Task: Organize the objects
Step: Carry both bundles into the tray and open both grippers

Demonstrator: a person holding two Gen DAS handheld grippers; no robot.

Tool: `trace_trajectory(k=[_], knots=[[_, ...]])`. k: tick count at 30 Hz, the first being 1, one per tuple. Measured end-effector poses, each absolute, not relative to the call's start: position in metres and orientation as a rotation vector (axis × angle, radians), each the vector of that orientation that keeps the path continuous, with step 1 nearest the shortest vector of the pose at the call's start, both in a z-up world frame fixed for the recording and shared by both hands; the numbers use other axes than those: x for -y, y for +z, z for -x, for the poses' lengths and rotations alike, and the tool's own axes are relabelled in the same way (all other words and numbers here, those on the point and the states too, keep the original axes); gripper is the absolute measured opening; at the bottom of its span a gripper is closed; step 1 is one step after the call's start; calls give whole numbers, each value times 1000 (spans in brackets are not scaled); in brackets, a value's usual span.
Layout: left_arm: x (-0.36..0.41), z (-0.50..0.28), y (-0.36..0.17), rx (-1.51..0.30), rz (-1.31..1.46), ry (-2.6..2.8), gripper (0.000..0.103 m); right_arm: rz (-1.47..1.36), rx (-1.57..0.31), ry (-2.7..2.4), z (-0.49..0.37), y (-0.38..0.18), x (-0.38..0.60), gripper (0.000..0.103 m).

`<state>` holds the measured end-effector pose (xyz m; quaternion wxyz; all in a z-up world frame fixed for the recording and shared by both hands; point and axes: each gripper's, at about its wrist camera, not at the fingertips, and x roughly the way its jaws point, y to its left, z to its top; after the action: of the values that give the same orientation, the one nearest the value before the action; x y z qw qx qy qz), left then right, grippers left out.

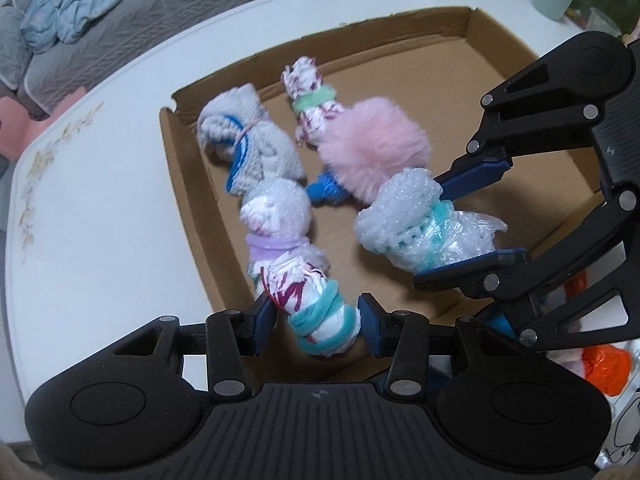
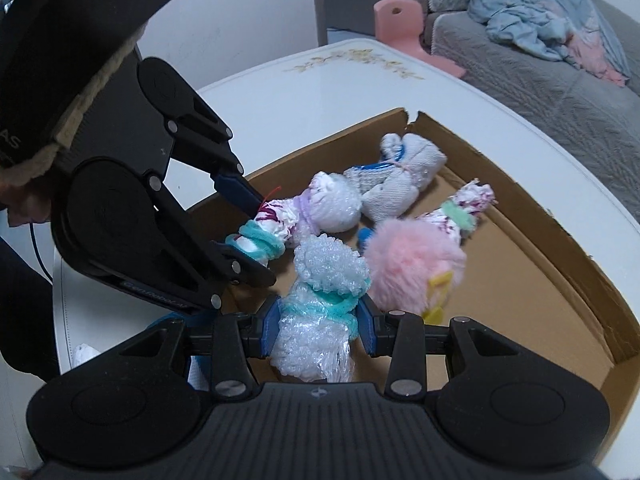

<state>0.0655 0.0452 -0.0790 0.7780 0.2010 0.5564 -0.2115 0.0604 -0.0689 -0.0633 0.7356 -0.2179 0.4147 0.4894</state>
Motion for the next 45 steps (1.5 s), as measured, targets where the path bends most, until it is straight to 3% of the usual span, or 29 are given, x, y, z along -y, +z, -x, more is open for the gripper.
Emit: trace_trajectory(k=[8, 19, 35, 39, 45], knots=[[-42, -61, -83, -1222, -464, -453, 51, 496, -929, 1091, -55, -70, 59, 37], [-38, -59, -75, -1207, -512, -423, 68, 503, -943, 1084, -51, -74, 63, 41], [-33, -58, -63, -1197, -550, -432, 74, 496, -938, 1083, -48, -66, 68, 52], [-34, -58, -59, -1182, -569, -415, 85, 496, -938, 1087, -54, -63, 65, 55], [-36, -58, -56, -1186, -558, -427, 85, 499, -932, 1085, -58, -61, 62, 57]])
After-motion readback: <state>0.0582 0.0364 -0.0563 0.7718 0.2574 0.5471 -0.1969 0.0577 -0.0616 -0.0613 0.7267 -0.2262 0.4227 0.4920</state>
